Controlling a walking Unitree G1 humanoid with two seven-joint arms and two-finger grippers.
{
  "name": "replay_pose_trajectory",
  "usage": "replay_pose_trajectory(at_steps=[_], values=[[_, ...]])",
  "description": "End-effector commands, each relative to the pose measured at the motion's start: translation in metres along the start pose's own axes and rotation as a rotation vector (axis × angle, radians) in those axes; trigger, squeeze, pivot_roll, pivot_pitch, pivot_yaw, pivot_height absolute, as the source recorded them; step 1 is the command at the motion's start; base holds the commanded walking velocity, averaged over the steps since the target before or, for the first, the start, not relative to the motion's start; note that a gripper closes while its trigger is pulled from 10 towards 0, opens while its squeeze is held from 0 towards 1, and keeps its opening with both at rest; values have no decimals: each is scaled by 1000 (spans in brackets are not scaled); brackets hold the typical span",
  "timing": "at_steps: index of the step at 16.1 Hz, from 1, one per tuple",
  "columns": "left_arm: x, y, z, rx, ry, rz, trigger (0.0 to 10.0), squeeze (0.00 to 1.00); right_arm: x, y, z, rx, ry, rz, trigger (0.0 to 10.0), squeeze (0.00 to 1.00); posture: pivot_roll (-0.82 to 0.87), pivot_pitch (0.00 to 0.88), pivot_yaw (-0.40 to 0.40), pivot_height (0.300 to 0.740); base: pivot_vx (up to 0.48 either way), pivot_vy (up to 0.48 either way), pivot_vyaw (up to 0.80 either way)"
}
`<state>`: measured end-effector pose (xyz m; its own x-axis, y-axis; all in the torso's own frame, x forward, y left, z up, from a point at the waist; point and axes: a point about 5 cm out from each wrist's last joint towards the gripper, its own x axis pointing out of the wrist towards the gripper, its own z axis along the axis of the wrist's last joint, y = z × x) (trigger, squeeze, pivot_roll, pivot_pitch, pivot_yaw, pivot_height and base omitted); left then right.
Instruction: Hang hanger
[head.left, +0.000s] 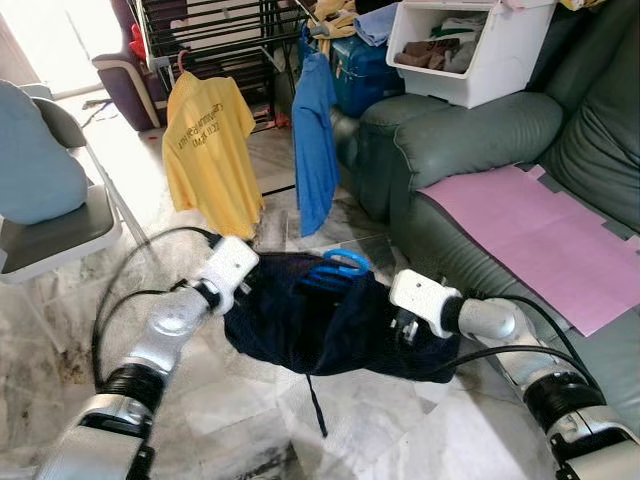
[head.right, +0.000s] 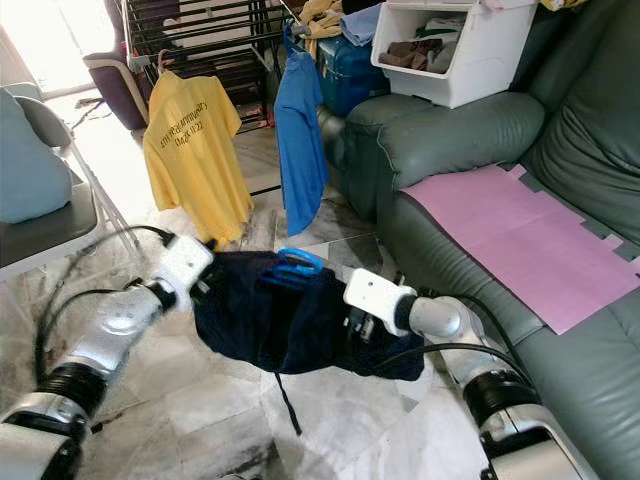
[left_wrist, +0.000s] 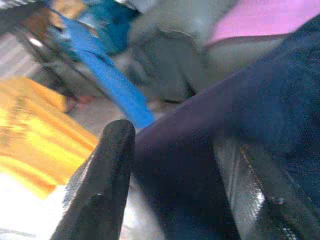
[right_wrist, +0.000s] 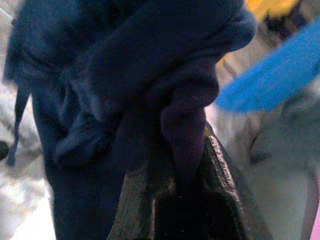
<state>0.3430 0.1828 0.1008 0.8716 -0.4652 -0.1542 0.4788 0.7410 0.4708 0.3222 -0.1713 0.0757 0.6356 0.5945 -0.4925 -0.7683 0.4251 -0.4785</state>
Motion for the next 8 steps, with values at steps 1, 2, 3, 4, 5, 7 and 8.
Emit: replay_pose_trajectory(at_steps=[1,2,3,4,5,7,8], values=[[-2,8,5,48,-24,6,10000,1000,-3,-3,-5,31,18,-34,0,0,-150,0,75,740,0,0,0],[-4,1,4,145,-28,-62,10000,1000,-3,-3,-7,48,33,-49,0,0,-150,0,75,740,0,0,0],[-9,0,0,212,-25,-87,10000,1000,-2,-1,-7,68,35,-52,0,0,-152,0,80,740,0,0,0],[-12,0,-3,257,-16,-105,10000,1000,-2,0,-7,74,36,-49,0,0,-151,0,79,740,0,0,0],[-15,4,-6,306,5,-108,10000,1000,-2,0,-9,77,48,-57,0,0,-150,0,81,740,0,0,0],[-16,15,-9,272,38,2,10000,1000,-2,-1,-12,111,78,-110,0,0,-151,0,86,740,0,0,0],[-15,23,-11,156,64,133,10000,1000,-1,-4,-13,157,98,-169,0,0,-150,0,88,740,0,0,0]])
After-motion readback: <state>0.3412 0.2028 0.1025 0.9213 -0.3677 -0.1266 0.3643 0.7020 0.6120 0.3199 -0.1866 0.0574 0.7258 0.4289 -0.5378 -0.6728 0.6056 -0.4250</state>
